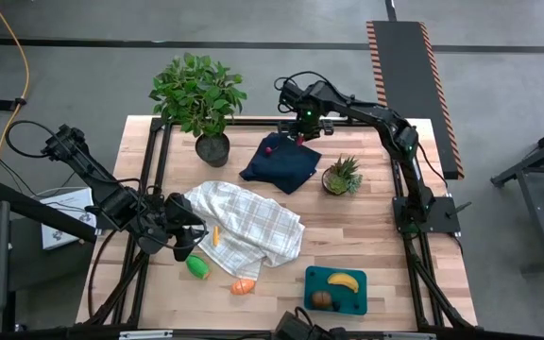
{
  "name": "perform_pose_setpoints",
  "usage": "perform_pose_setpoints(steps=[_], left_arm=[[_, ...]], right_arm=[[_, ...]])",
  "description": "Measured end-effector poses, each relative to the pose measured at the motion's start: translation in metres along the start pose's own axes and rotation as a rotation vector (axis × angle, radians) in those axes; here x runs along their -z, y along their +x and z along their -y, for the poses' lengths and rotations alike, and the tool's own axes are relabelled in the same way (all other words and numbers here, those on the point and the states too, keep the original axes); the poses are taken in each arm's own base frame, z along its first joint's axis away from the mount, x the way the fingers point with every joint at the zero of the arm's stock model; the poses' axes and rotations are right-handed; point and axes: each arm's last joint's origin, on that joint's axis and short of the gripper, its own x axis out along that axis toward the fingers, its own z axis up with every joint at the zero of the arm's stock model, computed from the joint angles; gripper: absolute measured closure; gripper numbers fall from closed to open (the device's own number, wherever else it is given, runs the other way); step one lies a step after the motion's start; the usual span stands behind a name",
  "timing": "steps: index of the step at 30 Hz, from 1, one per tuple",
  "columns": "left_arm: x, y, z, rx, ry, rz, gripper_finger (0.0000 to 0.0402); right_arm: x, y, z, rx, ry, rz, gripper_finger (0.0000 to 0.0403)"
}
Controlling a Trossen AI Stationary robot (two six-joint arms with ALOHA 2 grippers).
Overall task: Pick and placing Produce into tupperware
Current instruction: Put the strawberry into the bin
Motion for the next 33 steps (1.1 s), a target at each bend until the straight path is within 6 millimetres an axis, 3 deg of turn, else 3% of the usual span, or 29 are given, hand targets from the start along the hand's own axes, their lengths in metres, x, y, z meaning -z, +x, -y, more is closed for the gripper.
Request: perform_pose_setpoints(steps=[24,33], left_arm=[[0.0,0.0,0.0,0.001,-0.005,-0.007,0.0245],[0.0,0.0,0.0,0.002,-0.007,-0.007,0.0245]], right_arm=[[0.009,-0.062,-0.012,-0.034,-0.166,0.056,0.0258],[0.022,-0.079,-0.018,-0.039,-0.273,0.058,0.0258]])
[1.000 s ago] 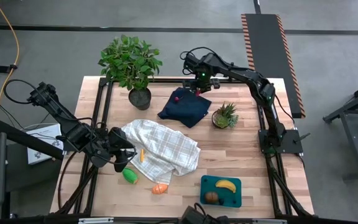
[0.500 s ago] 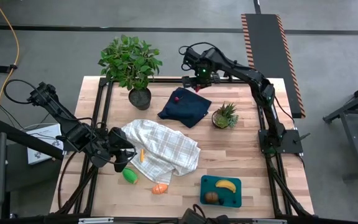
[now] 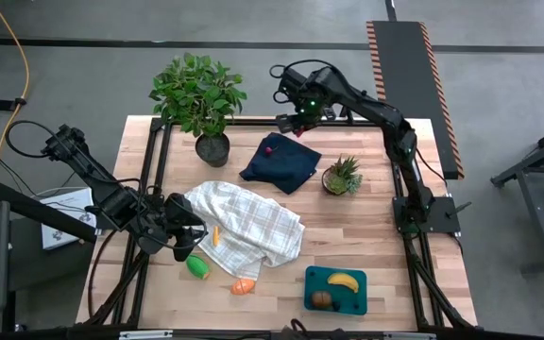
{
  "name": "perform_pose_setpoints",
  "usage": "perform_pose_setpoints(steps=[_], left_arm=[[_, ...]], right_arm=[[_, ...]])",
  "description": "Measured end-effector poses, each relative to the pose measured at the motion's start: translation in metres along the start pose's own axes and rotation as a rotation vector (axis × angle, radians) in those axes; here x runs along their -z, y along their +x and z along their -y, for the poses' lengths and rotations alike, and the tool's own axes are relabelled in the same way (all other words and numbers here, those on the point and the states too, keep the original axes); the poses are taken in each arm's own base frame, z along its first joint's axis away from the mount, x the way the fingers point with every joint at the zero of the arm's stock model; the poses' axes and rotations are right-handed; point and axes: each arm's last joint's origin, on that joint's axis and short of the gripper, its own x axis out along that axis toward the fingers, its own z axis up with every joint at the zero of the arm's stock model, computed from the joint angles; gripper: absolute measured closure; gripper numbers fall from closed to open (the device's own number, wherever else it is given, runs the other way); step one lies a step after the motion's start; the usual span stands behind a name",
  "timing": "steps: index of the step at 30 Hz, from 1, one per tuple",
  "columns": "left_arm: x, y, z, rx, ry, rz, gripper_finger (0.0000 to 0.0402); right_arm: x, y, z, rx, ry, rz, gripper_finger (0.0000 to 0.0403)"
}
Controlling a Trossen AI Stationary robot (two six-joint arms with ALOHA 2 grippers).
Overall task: Pick and placing Produce into tupperware
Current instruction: Put the strawberry into the bin
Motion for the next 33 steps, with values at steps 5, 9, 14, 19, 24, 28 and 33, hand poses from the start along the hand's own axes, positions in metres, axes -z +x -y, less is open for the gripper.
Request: perform_pose_setpoints(steps=[5,9,14,19,24,28,33], left_arm=[[0.0,0.0,0.0,0.0,-0.015,0.0,0.0245],[0.0,0.0,0.0,0.0,-0.019,0.0,0.0245],[0.0,0.0,0.0,0.0,-0.026,0.0,0.0245],[0.0,0.0,0.0,0.001,-0.032,0.0,0.0245],[0.0,0.0,0.0,0.001,-0.034,0.0,0.0245],[0.0,0.0,0.0,0.001,-0.034,0.0,0.0245],[0.0,0.0,0.0,0.001,-0.033,0.0,0.0245]], right_arm=[[0.008,-0.003,-0.008,0.003,-0.052,-0.014,0.0258],[0.014,-0.002,-0.014,0.004,-0.088,-0.023,0.0258],[0.016,-0.002,-0.016,0.002,-0.097,-0.025,0.0258],[0.016,-0.002,-0.016,0.001,-0.096,-0.025,0.0258],[0.016,-0.002,-0.016,-0.002,-0.095,-0.029,0.0258],[0.016,-0.002,-0.016,-0.002,-0.095,-0.03,0.0258],[0.017,-0.002,-0.016,-0.002,-0.093,-0.03,0.0258]])
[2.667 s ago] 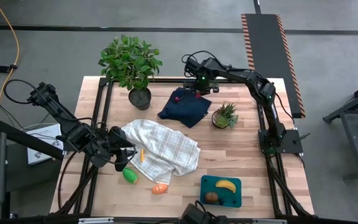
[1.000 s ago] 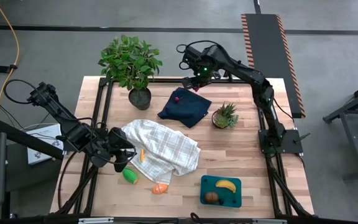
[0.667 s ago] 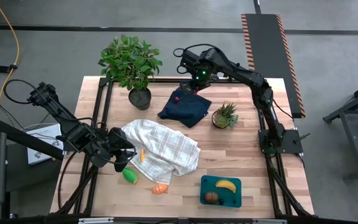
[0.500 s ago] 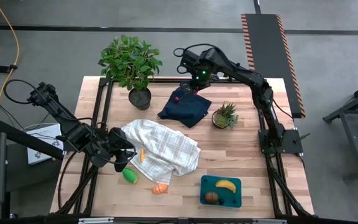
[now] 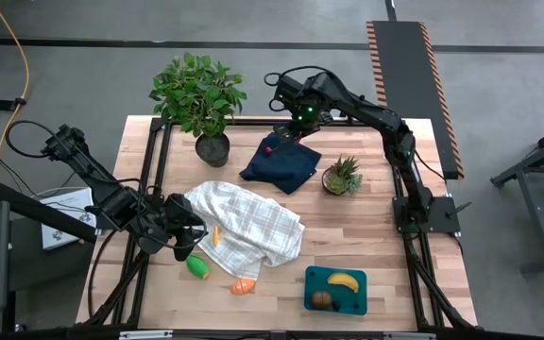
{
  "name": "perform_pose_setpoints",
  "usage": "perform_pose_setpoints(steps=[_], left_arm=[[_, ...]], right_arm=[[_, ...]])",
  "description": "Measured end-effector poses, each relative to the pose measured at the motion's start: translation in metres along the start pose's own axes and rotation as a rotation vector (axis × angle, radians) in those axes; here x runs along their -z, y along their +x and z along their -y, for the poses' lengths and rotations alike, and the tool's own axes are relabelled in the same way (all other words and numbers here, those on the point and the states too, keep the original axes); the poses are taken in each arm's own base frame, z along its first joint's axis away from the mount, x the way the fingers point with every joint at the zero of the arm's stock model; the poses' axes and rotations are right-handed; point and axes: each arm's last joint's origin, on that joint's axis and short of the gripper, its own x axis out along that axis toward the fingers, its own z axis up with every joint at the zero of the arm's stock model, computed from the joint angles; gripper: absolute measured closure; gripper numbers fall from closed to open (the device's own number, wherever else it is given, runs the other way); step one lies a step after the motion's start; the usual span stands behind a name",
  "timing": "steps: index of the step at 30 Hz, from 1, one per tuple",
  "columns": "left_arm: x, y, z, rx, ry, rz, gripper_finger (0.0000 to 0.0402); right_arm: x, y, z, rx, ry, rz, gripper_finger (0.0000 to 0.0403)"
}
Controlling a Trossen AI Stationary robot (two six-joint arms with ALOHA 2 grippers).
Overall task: Pick and placing Produce into tupperware
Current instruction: Put the strawberry into the bin
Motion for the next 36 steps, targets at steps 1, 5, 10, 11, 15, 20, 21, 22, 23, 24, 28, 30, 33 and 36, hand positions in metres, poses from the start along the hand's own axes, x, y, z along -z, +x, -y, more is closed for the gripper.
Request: perform_pose_setpoints(steps=[1,5,10,11,15,20,21,22,23,24,28,30,33,36], left_arm=[[0.0,0.0,0.0,0.0,0.0,0.0,0.0245],[0.0,0.0,0.0,0.0,0.0,0.0,0.0245],[0.0,0.0,0.0,0.0,0.0,0.0,0.0245],[0.0,0.0,0.0,0.0,0.0,0.0,0.0245],[0.0,0.0,0.0,0.0,0.0,0.0,0.0245],[0.0,0.0,0.0,0.0,0.0,0.0,0.0245],[0.0,-0.0001,0.0,0.0,0.0,0.0,0.0245],[0.0,0.0,0.0,0.0,0.001,0.0,0.0245],[0.0,-0.0001,0.0,0.0,0.0,0.0,0.0245],[0.0,0.0,0.0,0.0,0.001,0.0,0.0245],[0.0,0.0,0.0,0.0,0.001,0.0,0.0245],[0.0,0.0,0.0,0.0,0.001,0.0,0.0245],[0.0,0.0,0.0,0.0,0.001,0.0,0.0245],[0.0,0.0,0.0,0.0,0.001,0.0,0.0245]], right_arm=[[0.0,0.0,0.0,0.0,0.0,0.0,0.0258],[0.0,0.0,0.0,-0.001,0.001,-0.001,0.0258],[0.0003,0.0001,-0.0004,-0.013,0.003,-0.01,0.0258],[0.0003,0.0001,-0.0004,-0.013,0.005,-0.01,0.0258],[0.0004,0.0,-0.0003,-0.014,0.005,-0.011,0.0258],[0.0004,0.0,-0.0003,-0.014,0.005,-0.011,0.0258],[0.0004,0.0,-0.0004,-0.014,0.005,-0.011,0.0258],[0.0004,0.0,-0.0004,-0.014,0.005,-0.011,0.0258],[0.0004,0.0,-0.0004,-0.014,0.005,-0.011,0.0258],[0.0004,0.0,-0.0004,-0.014,0.005,-0.011,0.0258],[0.0004,-0.0001,-0.0003,-0.015,0.005,-0.011,0.0258],[0.0004,-0.0001,-0.0003,-0.015,0.005,-0.011,0.0258],[0.0004,-0.0001,-0.0003,-0.015,0.005,-0.011,0.0258],[0.0004,-0.0001,-0.0003,-0.015,0.005,-0.011,0.0258]])
